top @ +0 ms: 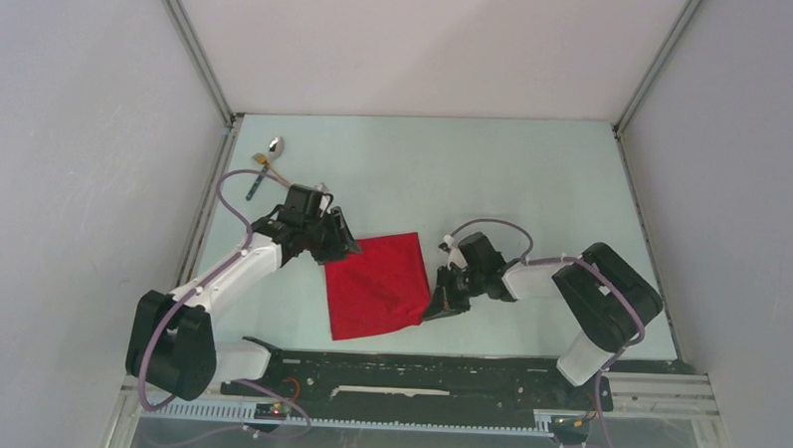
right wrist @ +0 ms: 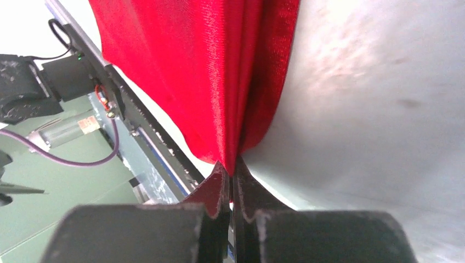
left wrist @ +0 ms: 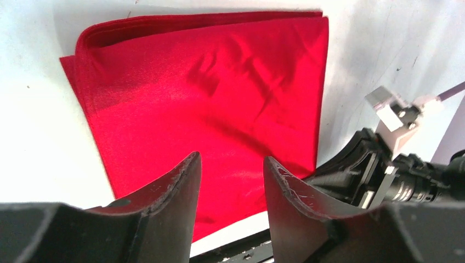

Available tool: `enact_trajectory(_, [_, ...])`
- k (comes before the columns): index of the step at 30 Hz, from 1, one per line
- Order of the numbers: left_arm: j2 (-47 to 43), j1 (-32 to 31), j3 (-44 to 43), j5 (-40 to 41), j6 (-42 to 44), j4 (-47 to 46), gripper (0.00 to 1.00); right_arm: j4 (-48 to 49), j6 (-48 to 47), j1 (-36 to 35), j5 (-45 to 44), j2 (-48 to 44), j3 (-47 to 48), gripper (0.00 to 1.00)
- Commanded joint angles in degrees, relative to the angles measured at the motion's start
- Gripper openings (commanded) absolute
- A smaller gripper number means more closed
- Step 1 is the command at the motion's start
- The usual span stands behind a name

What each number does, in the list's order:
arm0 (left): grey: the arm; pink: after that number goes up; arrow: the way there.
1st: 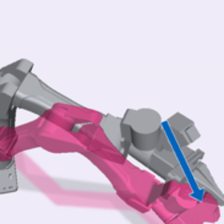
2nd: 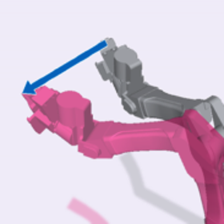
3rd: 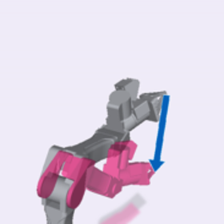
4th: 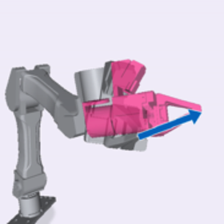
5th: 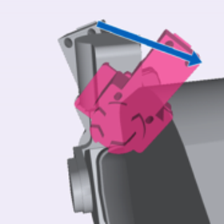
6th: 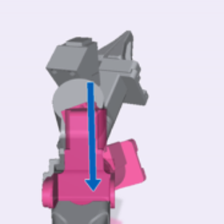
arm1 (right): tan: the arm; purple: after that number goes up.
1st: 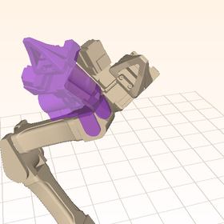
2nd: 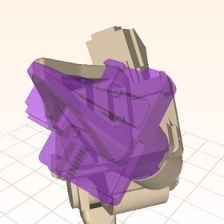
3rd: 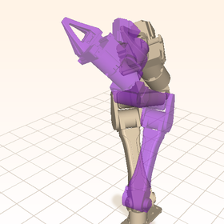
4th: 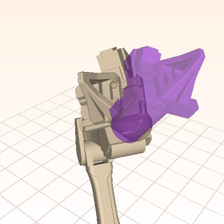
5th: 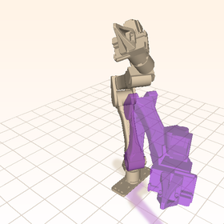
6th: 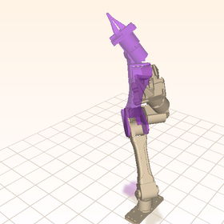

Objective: Fold the napkin into a case and place the utensils inside
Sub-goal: Smooth out the lower triangle-folded napkin at the center of the board.

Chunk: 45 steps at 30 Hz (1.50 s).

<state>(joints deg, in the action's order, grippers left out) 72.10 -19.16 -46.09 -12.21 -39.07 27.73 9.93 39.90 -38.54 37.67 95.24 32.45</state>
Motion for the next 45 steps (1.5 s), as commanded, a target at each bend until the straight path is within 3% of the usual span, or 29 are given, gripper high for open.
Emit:
enact_trajectory(1, [-0.55, 0.37, 0.43, -1.94, -0.51, -3.49, 0.51, -23.07, -16.79, 5.2, -1.92, 1.98, 5.75, 0.0])
enact_trajectory(3, [0.06, 0.47, 0.64, -1.92, -0.76, -4.17, 0.51, -28.29, -19.3, 6.53, 1.67, 3.76, 8.9, 0.0])
enact_trajectory(5, [0.68, 0.64, 0.72, -2.01, -1.0, -4.7, 0.5, -33.9, -20.72, 6.79, -0.52, 4.27, 11.49, 0.0])
enact_trajectory(11, [2.79, 1.51, 0.38, -1.49, -0.74, -6.22, 0.5, -39.45, -23.3, 11.26, -2.48, 4.88, 13.34, 0.06])
enact_trajectory(16, [6.46, 2.08, 1.27, -1.13, -0.39, -8.22, 0.48, -42.36, -22.67, 9.94, -13.13, -2.75, 15.15, 0.34])
enact_trajectory(22, [7.28, 2.11, 1.62, -2.82, -0.88, -10.43, 0.47, -43.06, -21.53, 8.88, -16.65, -8.29, 17.01, 0.59])
enact_trajectory(32, [12.05, 3.45, 2.32, 2.49, 0.17, -11.41, 0.46, -37.46, -19.81, 6.87, -16.05, -4.58, 15.52, 0.53])
enact_trajectory(39, [17.78, 4.17, 2.3, 5.79, 1.09, -11.0, 0.44, -38.45, -17.84, 4.96, -25.52, -3.69, 13.19, 0.37])
enact_trajectory(45, [11.33, 4.13, 2.31, 4.87, 1.24, -8.9, 0.46, -40.91, -18.06, 2.64, -27.51, -8.4, 14.92, 0.39])
